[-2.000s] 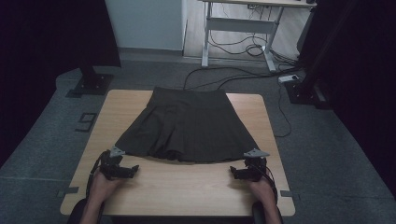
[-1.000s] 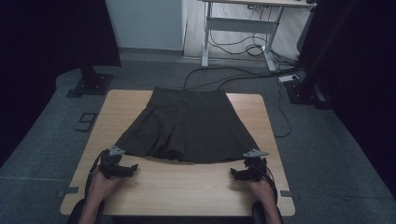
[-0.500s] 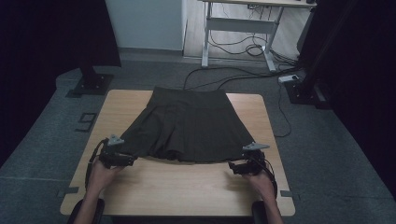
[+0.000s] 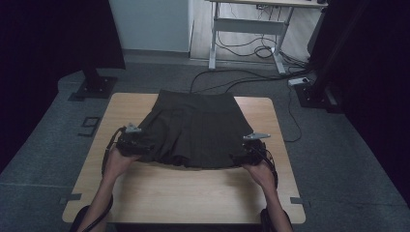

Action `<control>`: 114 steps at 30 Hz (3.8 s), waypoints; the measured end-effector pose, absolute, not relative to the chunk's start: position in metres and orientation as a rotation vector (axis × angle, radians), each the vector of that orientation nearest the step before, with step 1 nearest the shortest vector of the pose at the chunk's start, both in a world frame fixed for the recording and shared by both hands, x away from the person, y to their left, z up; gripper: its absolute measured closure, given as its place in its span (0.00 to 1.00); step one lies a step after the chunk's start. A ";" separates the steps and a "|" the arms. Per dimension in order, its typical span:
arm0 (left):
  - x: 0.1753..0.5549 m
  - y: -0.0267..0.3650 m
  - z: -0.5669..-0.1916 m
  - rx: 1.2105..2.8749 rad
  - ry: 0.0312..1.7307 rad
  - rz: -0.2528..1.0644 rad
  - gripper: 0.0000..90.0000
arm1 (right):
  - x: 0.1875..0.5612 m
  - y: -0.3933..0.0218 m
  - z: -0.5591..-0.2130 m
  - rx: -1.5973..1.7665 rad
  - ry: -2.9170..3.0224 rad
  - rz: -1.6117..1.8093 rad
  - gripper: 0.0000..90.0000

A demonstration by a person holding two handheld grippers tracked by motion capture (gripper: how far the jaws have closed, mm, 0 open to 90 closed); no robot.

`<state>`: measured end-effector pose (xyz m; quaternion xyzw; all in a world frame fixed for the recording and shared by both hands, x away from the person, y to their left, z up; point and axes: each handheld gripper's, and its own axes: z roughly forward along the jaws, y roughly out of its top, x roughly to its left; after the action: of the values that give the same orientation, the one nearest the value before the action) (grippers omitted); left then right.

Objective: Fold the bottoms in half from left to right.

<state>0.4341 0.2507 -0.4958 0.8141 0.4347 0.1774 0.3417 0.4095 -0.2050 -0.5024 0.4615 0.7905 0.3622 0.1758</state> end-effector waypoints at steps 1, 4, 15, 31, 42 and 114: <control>0.437 0.251 -0.496 2.120 1.138 0.467 0.20 | 0.413 -0.203 -0.503 1.315 2.238 1.030 0.05; 0.447 0.253 -0.500 2.124 1.166 0.472 0.25 | 0.422 -0.198 -0.505 1.316 2.242 1.022 0.08; 0.464 0.258 -0.532 2.210 1.247 0.507 0.46 | 0.447 -0.191 -0.532 1.369 2.231 0.886 0.17; 0.429 0.253 -0.535 2.161 1.225 0.450 0.67 | 0.427 -0.200 -0.545 1.352 2.234 0.899 0.24; 0.389 0.236 -0.531 2.243 1.158 0.384 0.71 | 0.402 -0.215 -0.544 1.337 2.270 0.889 0.24; 0.402 0.234 -0.511 2.129 1.127 0.362 0.26 | 0.405 -0.247 -0.545 1.412 2.161 0.928 0.42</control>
<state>0.4024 0.2340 -0.5112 0.8202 0.4341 0.1395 0.3455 0.4053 -0.2473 -0.5452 0.5045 0.7722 0.3317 0.1979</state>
